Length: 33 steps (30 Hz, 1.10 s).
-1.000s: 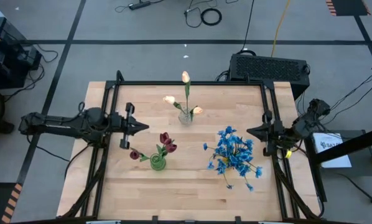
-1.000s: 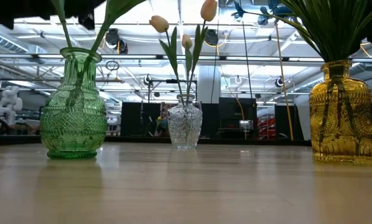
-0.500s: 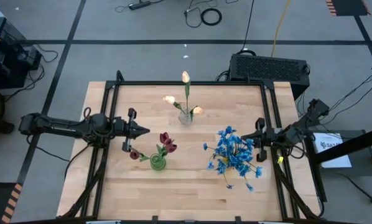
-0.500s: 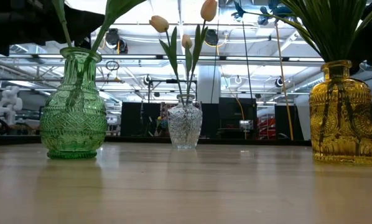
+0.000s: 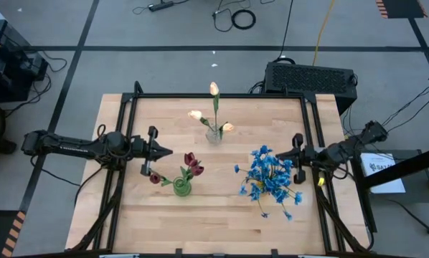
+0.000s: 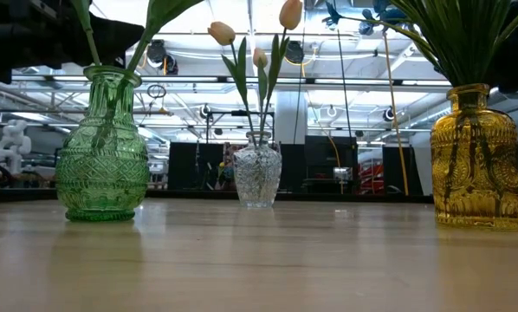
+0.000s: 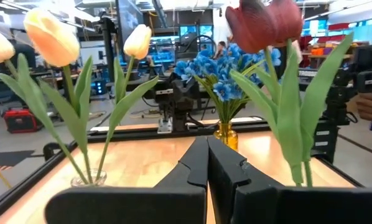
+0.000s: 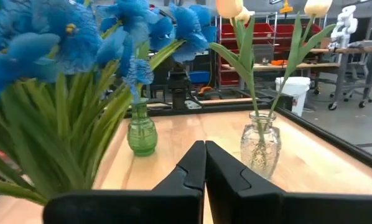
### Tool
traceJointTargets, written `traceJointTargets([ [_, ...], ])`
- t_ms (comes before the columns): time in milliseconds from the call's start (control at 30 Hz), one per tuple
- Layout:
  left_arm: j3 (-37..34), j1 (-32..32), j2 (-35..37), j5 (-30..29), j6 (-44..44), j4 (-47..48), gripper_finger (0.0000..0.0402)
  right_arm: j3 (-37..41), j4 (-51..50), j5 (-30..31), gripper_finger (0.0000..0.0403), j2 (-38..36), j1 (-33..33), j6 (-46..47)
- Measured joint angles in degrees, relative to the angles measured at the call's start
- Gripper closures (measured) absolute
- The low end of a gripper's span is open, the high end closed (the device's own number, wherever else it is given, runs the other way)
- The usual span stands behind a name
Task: Sort flowers into vase by color
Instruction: Return to Home Position
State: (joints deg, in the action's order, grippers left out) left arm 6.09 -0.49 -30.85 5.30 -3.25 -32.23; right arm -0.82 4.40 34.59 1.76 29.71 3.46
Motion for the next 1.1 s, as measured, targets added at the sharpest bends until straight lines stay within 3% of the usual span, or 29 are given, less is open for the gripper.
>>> traceJointTargets([
  [633, 0.0, 0.0, 0.0, 1.3, -0.1, -0.2, 0.0400, 0.0, -1.9, -24.2, 0.0403, 0.1, -23.2, -2.3],
  [867, 0.0, 0.0, 0.0, 1.4, -0.5, 0.3, 0.0400, 0.0, -2.1, -30.4, 0.0403, 0.2, -30.9, -5.1],
  [1100, 0.0, 0.0, 0.0, 1.4, -0.5, 1.0, 0.0400, 0.0, -3.3, -37.5, 0.0403, 0.8, -34.2, -1.5],
])
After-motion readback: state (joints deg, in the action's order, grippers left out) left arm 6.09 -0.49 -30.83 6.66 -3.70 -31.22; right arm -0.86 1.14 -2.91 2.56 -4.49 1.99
